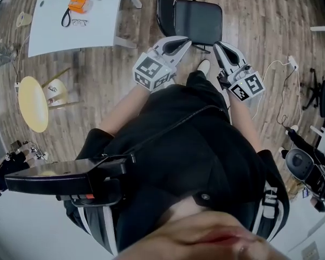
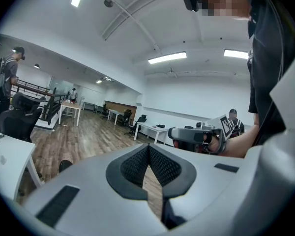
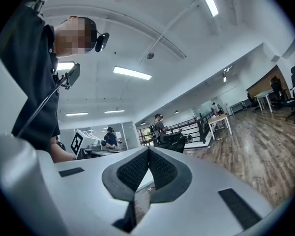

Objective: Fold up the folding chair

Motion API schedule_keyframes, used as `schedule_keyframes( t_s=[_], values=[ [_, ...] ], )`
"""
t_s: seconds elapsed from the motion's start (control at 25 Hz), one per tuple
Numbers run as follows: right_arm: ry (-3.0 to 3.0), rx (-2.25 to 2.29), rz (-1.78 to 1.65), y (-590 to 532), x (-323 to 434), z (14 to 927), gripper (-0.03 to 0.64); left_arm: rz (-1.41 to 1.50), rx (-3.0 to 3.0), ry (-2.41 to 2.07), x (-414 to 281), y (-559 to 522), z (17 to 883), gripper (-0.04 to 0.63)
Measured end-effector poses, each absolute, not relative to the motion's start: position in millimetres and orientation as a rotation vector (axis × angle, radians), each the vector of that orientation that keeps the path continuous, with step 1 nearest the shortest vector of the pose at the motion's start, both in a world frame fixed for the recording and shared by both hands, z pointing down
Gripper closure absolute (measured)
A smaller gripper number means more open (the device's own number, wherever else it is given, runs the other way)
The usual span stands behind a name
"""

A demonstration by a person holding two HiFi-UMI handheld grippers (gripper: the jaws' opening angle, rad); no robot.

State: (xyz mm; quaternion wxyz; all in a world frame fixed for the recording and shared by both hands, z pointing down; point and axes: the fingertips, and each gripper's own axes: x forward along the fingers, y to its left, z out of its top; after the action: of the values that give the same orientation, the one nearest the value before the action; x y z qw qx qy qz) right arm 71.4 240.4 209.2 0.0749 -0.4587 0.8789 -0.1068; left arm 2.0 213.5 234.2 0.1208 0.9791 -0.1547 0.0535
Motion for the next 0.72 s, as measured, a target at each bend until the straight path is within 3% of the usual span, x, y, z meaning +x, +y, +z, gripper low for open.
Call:
schedule_keyframes(
  t_s=[0.72],
  values=[
    [2.858,-1.127,-0.348,122,186,254,0.609,0.293,2.757,-0.709,126,107,254,0.591]
  ],
)
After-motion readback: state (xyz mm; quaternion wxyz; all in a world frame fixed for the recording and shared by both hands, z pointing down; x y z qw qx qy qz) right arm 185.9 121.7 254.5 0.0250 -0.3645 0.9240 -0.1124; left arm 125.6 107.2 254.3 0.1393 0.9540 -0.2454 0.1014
